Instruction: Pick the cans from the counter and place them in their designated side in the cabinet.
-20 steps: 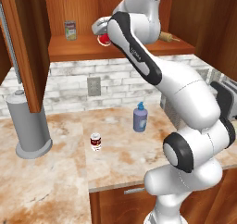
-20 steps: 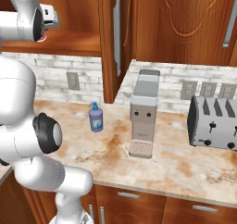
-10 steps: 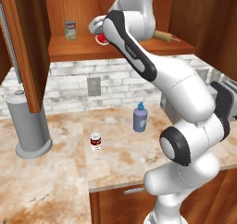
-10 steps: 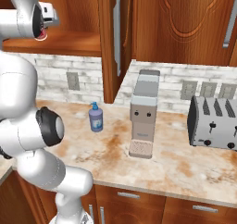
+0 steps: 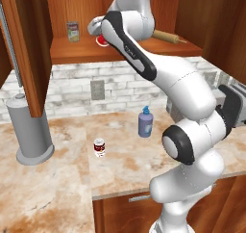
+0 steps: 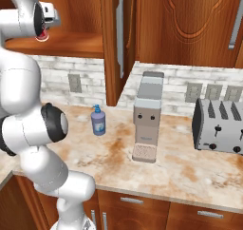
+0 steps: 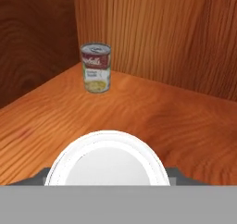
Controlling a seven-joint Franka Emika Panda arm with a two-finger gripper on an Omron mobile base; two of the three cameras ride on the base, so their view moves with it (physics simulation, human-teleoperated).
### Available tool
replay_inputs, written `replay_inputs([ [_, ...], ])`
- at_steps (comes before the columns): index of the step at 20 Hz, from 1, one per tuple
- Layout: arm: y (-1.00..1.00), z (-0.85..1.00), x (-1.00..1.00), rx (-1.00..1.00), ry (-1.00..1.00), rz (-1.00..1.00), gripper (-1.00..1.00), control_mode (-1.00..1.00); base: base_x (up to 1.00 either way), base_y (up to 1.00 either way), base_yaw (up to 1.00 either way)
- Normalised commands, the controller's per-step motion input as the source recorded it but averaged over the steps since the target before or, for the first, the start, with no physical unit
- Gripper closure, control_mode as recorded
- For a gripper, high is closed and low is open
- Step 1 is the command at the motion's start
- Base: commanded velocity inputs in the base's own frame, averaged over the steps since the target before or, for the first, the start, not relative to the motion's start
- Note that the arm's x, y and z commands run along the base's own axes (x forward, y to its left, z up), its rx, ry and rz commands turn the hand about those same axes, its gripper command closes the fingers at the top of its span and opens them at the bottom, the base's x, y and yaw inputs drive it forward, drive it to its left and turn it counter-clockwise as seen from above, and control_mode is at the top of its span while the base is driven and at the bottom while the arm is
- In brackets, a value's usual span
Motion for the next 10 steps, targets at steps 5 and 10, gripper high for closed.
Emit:
replay_inputs([
  [5,0.12,-0.01,0.23,-0.02,0.04,-0.01,1.00,-1.00,0.00,0.00,0.00],
  [10,0.12,-0.03,0.22,-0.03,0.04,-0.01,1.00,-1.00,0.00,0.00,0.00],
])
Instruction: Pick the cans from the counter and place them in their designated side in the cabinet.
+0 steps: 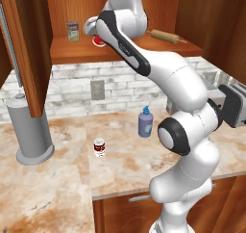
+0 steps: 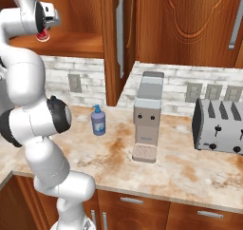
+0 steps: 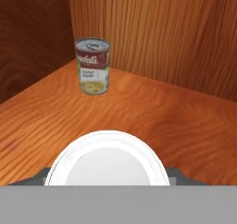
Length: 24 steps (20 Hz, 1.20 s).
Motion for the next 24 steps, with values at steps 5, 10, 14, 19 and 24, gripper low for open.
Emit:
replay_inputs([
  [5,0.11,-0.04,0.19,-0.03,0.04,-0.01,1.00,-1.00,0.00,0.00,0.00],
  [10,0.11,-0.04,0.16,-0.02,0.04,-0.01,-1.00,-1.00,0.00,0.00,0.00],
  [14,0.07,-0.01,0.13,-0.02,0.02,-0.01,-1.00,-1.00,0.00,0.00,0.00],
  [19,0.02,0.00,0.15,-0.02,0.01,-0.01,-1.00,-1.00,0.00,0.00,0.00],
  [24,0.04,0.00,0.03,-0.01,-0.01,0.00,-1.00,-1.00,0.00,0.00,0.00],
])
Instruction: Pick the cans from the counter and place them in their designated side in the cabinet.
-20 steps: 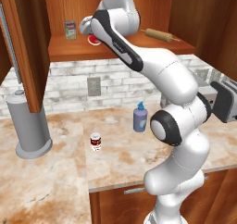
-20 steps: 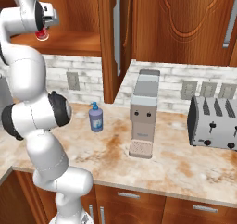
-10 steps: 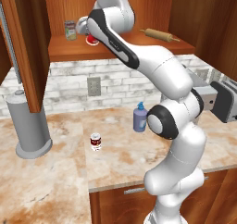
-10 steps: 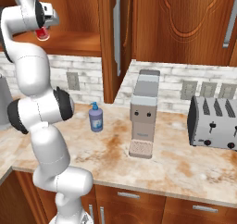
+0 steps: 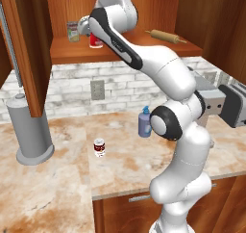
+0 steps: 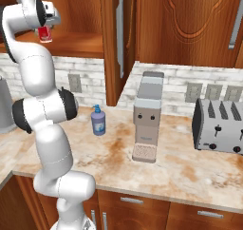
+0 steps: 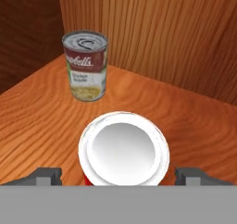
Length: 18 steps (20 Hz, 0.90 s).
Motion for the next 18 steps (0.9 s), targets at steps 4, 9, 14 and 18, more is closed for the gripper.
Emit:
replay_inputs([
  [4,0.00,0.05,-0.11,0.00,-0.07,0.00,-1.00,-1.00,0.00,0.00,0.00],
  [9,-0.01,0.00,-0.40,0.00,-0.10,0.00,-1.00,-1.00,0.00,0.00,0.00],
  [14,-0.09,0.00,-0.45,0.00,-0.08,0.00,-1.00,-1.00,0.00,0.00,0.00],
  [18,-0.22,-0.02,-0.47,0.00,-0.05,0.00,-1.00,-1.00,0.00,0.00,0.00],
])
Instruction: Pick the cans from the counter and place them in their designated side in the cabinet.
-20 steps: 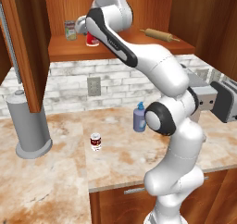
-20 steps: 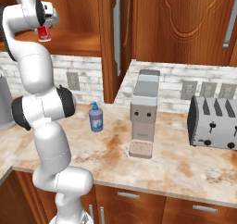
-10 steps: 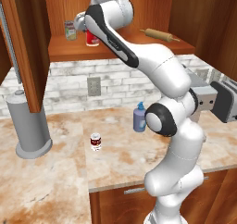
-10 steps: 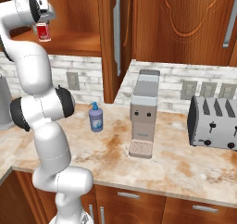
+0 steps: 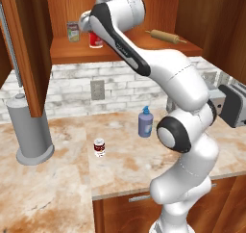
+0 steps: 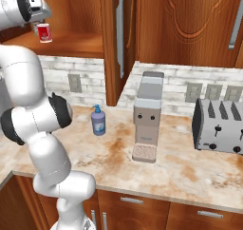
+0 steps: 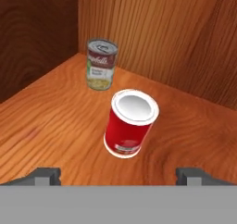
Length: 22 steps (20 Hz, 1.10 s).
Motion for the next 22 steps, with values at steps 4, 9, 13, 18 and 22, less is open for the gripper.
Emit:
replay_inputs([
  [4,-0.24,-0.05,-0.52,0.00,-0.03,0.00,-1.00,-1.00,0.00,0.00,0.00],
  [9,-0.20,-0.09,-0.57,0.00,-0.03,0.00,-1.00,-1.00,0.00,0.00,0.00],
  [13,-0.17,-0.13,-0.62,0.01,-0.02,0.00,-1.00,-1.00,0.00,0.00,0.00],
  [18,-0.19,-0.18,-0.60,0.03,0.00,0.00,-1.00,-1.00,0.00,0.00,0.00],
  [22,-0.20,-0.24,-0.60,0.04,0.00,0.00,-1.00,-1.00,0.00,0.00,0.00],
])
